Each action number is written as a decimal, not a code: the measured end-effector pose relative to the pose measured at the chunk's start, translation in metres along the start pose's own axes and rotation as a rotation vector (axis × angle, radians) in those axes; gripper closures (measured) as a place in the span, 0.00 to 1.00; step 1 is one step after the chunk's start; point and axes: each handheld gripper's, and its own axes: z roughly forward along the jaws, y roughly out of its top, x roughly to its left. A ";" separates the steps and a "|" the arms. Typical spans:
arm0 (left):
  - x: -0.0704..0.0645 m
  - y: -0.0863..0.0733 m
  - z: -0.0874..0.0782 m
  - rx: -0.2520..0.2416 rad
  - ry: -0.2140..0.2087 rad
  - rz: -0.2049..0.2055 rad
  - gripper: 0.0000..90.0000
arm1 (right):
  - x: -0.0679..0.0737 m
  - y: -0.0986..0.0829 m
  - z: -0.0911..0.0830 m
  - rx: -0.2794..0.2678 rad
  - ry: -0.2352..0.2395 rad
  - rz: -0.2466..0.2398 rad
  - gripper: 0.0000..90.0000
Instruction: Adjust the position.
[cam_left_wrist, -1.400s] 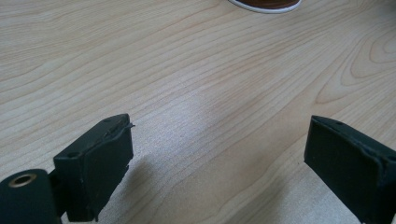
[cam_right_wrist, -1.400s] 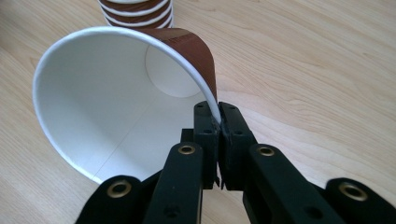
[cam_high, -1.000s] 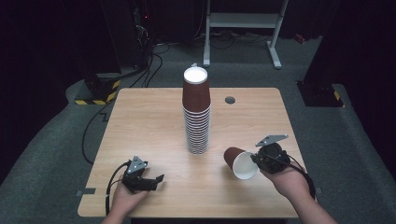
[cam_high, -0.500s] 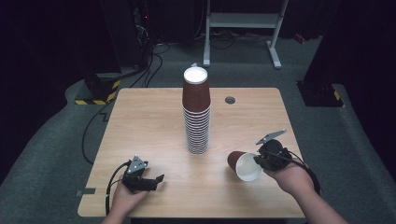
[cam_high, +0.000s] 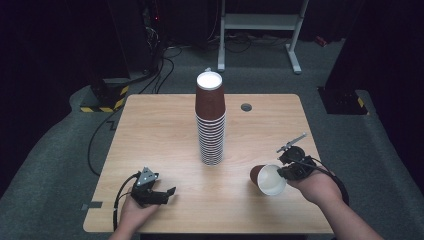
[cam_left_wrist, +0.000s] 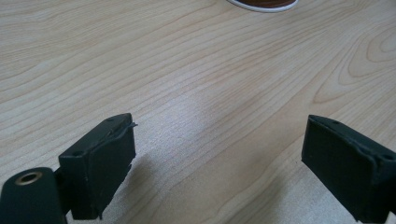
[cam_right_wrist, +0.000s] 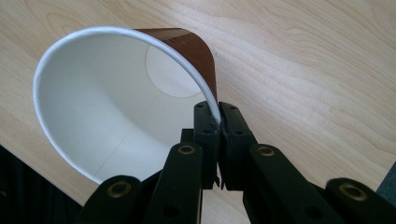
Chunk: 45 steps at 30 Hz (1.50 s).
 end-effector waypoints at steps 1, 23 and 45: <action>0.000 0.000 0.000 0.001 -0.001 0.000 0.12 | -0.001 0.000 0.000 0.004 0.003 -0.006 0.96; 0.001 0.000 0.000 0.005 -0.006 0.005 0.12 | -0.014 0.009 0.009 0.105 0.006 0.045 0.96; 0.000 0.000 0.000 0.002 -0.008 0.001 0.12 | -0.018 0.021 0.027 0.064 -0.037 0.071 0.91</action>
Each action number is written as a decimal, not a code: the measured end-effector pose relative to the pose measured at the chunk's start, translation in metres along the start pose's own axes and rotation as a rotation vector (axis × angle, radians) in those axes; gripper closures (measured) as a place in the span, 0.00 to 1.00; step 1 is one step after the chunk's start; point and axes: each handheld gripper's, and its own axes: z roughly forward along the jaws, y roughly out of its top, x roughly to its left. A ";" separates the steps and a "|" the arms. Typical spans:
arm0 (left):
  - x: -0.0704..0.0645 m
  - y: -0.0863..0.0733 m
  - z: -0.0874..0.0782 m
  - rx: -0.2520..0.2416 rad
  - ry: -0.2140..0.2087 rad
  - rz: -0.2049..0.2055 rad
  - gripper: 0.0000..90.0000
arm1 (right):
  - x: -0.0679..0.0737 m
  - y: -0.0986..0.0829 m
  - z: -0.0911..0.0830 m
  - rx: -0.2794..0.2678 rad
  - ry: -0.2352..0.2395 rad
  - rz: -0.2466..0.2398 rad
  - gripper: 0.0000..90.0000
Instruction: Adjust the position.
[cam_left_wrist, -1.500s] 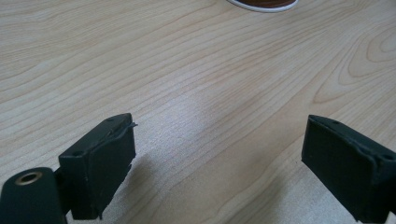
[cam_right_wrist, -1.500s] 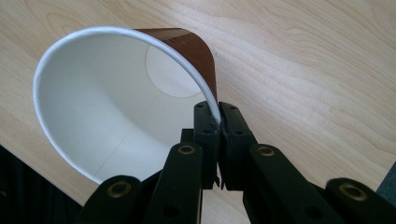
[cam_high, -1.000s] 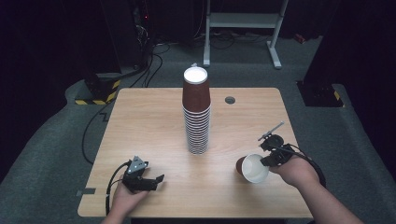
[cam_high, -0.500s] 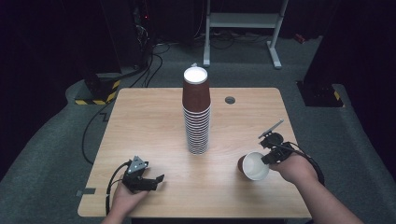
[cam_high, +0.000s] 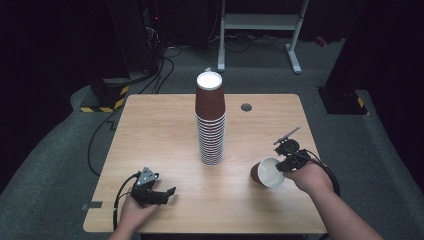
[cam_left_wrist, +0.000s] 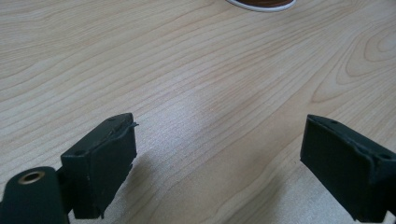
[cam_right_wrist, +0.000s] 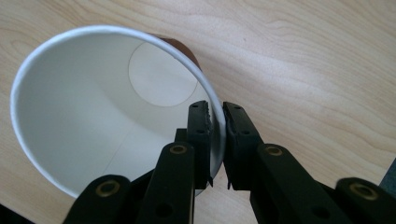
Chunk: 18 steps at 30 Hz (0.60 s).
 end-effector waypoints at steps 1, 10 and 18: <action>0.000 0.000 0.000 0.000 0.000 -0.001 0.12 | 0.000 0.001 0.000 -0.006 -0.002 0.006 0.90; 0.000 0.000 0.000 -0.001 -0.001 0.001 0.12 | 0.000 0.006 -0.004 -0.049 -0.013 0.025 0.76; 0.000 0.000 0.000 0.003 0.001 0.005 0.12 | -0.002 0.007 -0.014 -0.114 -0.007 0.048 0.66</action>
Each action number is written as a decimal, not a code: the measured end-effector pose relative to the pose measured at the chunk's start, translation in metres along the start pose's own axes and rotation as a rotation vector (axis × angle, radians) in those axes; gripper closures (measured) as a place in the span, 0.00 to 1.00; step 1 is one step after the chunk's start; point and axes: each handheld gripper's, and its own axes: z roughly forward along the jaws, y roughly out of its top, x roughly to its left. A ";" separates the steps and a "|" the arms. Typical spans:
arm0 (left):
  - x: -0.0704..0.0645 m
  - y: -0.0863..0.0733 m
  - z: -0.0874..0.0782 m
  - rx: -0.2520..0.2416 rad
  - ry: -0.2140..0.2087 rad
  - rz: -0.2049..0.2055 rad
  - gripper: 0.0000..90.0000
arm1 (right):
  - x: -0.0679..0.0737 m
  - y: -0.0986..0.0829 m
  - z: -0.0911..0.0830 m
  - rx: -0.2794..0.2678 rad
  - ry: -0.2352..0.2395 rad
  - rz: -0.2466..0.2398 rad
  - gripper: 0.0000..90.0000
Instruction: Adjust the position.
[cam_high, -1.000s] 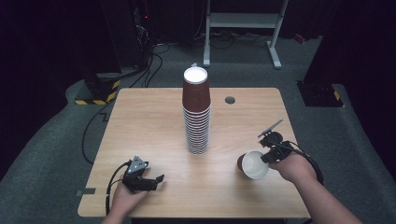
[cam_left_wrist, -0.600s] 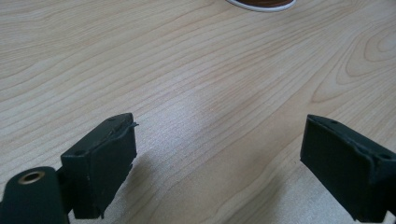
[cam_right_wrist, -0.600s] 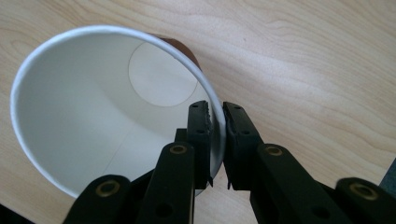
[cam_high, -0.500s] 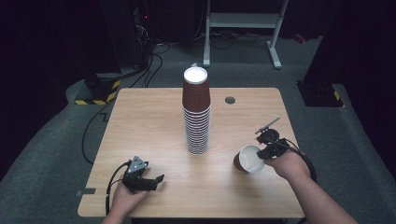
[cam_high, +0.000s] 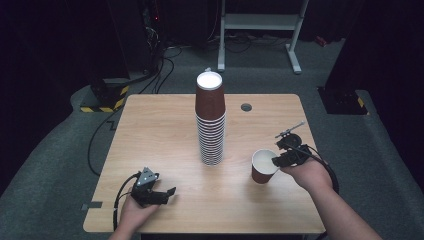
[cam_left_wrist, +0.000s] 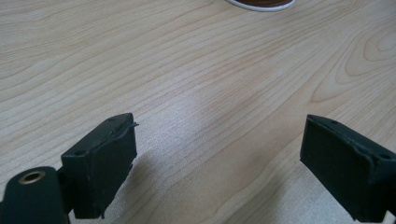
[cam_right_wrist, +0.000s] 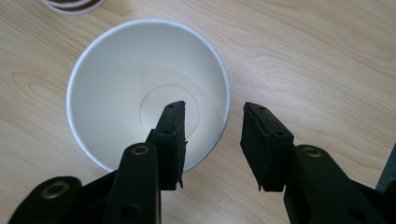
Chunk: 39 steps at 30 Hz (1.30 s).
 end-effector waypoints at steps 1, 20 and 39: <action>0.000 0.000 0.000 0.000 0.000 0.000 0.12 | -0.001 0.000 -0.002 -0.012 -0.001 0.002 0.65; -0.001 0.000 0.001 0.006 0.001 0.004 0.14 | -0.023 -0.043 -0.012 -0.211 -0.132 0.113 0.52; -0.002 0.001 0.003 0.034 0.005 0.011 0.17 | -0.021 -0.130 0.093 -0.350 -0.200 0.164 0.25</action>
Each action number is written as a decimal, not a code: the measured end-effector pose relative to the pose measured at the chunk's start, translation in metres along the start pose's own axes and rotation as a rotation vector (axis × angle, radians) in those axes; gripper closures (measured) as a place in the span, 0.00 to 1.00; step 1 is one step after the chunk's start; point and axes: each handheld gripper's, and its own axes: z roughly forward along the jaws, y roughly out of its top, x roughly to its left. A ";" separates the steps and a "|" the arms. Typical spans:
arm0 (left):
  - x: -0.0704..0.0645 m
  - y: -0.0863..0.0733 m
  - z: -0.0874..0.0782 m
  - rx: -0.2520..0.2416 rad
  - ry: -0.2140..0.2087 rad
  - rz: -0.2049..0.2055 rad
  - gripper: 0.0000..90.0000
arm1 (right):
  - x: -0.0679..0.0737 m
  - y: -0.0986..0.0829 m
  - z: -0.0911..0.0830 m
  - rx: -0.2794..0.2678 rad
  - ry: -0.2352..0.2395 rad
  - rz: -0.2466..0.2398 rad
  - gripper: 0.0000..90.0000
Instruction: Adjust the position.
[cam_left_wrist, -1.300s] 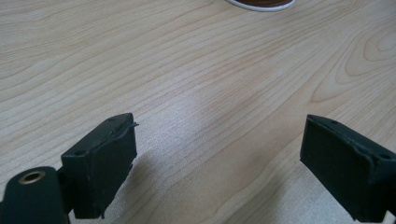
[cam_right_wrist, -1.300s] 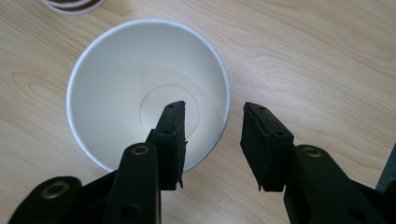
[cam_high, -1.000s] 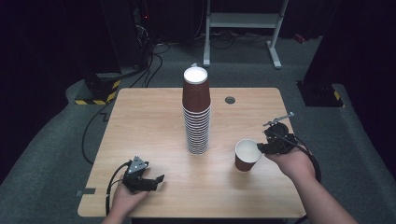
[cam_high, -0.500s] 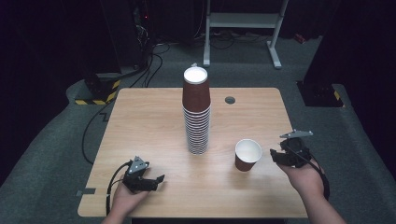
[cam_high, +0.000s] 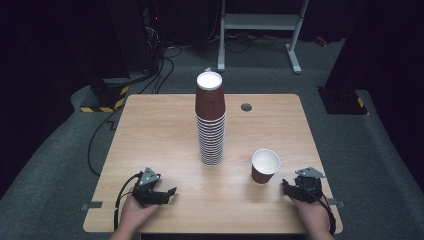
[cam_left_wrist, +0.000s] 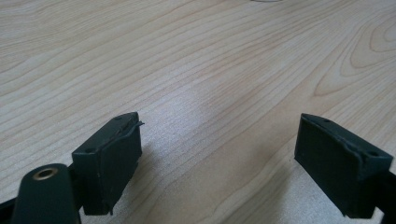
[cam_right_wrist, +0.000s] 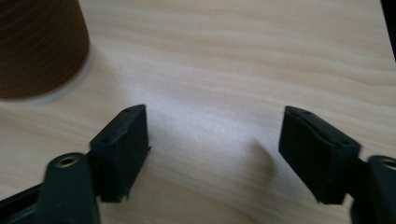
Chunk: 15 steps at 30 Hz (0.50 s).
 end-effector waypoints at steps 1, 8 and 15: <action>0.000 0.000 0.000 0.001 0.000 0.000 0.17 | 0.001 -0.004 0.001 -0.035 0.006 0.014 0.25; -0.001 0.001 0.001 0.010 0.001 0.004 0.18 | -0.007 -0.006 0.003 -0.028 0.031 0.106 0.26; 0.000 0.001 0.001 0.010 -0.004 0.003 0.17 | -0.006 -0.007 0.002 -0.026 0.021 0.115 0.26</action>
